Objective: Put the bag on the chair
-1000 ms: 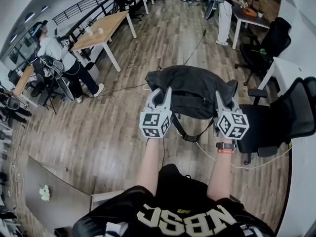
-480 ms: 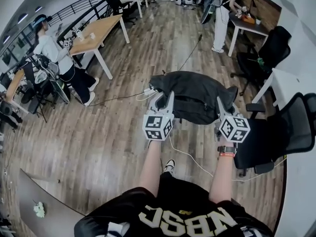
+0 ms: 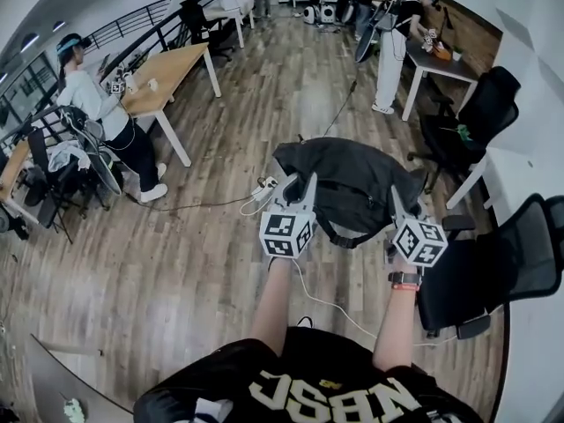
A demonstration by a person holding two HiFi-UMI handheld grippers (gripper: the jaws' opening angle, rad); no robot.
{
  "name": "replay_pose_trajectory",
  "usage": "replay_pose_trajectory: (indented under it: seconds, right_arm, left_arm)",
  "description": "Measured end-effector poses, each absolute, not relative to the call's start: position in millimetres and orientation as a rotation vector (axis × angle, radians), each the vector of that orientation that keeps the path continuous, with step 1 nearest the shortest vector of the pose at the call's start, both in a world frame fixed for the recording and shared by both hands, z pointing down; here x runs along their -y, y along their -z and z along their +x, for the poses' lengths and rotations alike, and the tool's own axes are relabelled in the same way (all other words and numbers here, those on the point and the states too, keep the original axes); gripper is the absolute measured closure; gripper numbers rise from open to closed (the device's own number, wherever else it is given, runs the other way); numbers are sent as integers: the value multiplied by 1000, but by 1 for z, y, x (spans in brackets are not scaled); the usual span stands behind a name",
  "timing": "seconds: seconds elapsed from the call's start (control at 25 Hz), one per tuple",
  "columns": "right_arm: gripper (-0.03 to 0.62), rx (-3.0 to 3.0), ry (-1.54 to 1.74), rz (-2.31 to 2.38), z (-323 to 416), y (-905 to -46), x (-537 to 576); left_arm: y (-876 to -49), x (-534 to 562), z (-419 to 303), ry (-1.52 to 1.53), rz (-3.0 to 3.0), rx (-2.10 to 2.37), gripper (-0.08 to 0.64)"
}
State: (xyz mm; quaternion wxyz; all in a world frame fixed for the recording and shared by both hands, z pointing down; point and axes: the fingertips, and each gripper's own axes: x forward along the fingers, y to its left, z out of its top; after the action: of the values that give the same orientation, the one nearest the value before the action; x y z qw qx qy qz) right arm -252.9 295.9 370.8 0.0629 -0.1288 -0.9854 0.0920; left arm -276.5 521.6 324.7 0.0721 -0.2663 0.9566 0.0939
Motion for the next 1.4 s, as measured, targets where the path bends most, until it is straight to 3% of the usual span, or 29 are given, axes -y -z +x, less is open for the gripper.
replay_pose_trajectory:
  seconds: [0.32, 0.72, 1.4]
  right_arm:
    - [488, 2982, -308, -355, -272, -398, -307]
    - [488, 2954, -333, -109, -279, -430, -239]
    - [488, 2996, -475, 609, -208, -427, 91]
  left_arm:
    - [-346, -532, -310, -370, -878, -2872, 499]
    - [-383, -453, -351, -394, -1119, -2888, 499]
    - [-374, -70, -362, -317, -1812, -2581, 499]
